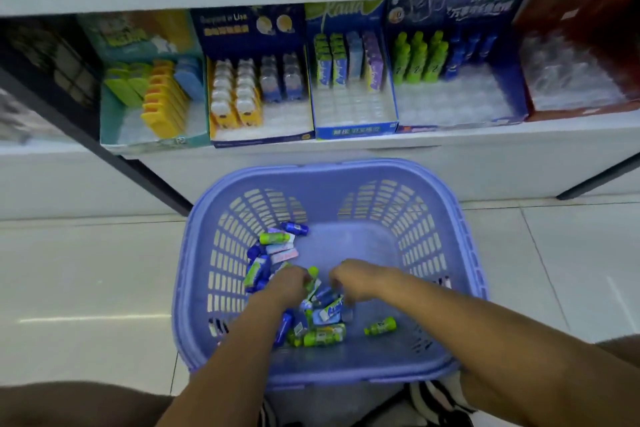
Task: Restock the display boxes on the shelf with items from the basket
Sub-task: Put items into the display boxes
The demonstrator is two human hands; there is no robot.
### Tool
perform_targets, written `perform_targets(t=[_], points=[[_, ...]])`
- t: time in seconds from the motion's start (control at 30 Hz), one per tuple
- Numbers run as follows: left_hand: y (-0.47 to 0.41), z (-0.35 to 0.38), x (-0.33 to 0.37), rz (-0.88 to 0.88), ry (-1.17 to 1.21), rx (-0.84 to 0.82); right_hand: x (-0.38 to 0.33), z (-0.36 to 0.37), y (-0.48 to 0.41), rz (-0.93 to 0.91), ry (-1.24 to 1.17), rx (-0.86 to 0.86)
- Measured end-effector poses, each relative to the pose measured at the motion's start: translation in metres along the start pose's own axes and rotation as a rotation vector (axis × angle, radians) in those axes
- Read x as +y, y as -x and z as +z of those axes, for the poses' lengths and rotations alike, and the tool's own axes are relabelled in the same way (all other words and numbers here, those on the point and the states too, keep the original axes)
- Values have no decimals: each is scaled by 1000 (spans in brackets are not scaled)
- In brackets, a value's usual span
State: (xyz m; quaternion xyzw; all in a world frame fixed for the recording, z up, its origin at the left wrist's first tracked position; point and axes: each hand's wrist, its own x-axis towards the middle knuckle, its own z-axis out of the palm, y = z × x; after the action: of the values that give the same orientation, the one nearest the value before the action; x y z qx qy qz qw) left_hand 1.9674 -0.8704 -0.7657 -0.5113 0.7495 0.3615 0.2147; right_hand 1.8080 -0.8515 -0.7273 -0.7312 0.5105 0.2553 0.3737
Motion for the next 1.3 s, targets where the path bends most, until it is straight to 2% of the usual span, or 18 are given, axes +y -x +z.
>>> perform_targets(t=[0.13, 0.27, 0.5, 0.67, 0.9, 1.0, 1.13, 1.23, 1.3], points=[[-8, 5, -2, 20, 35, 25, -4, 26, -19, -24, -10, -34], [-15, 15, 3, 51, -58, 39, 0, 34, -31, -2, 47, -44], [-33, 23, 11, 61, -182, 125, 33, 4, -31, 189, -51, -134], [-45, 31, 26, 1, -256, 138, 47, -18, -29, 229, -70, -199], [-54, 38, 25, -10, -259, 109, 59, -44, -11, 202, -185, -110], [-51, 28, 26, -12, -83, 138, 66, -56, -2, 184, -264, -23], [-42, -7, 36, -49, 608, 278, 71, -82, 12, 155, -399, 97], [-33, -44, 46, -73, 879, 337, 65, -111, 30, 113, -432, 211], [-23, -69, 52, -37, 1156, 347, 56, -132, 46, 54, -480, 277]])
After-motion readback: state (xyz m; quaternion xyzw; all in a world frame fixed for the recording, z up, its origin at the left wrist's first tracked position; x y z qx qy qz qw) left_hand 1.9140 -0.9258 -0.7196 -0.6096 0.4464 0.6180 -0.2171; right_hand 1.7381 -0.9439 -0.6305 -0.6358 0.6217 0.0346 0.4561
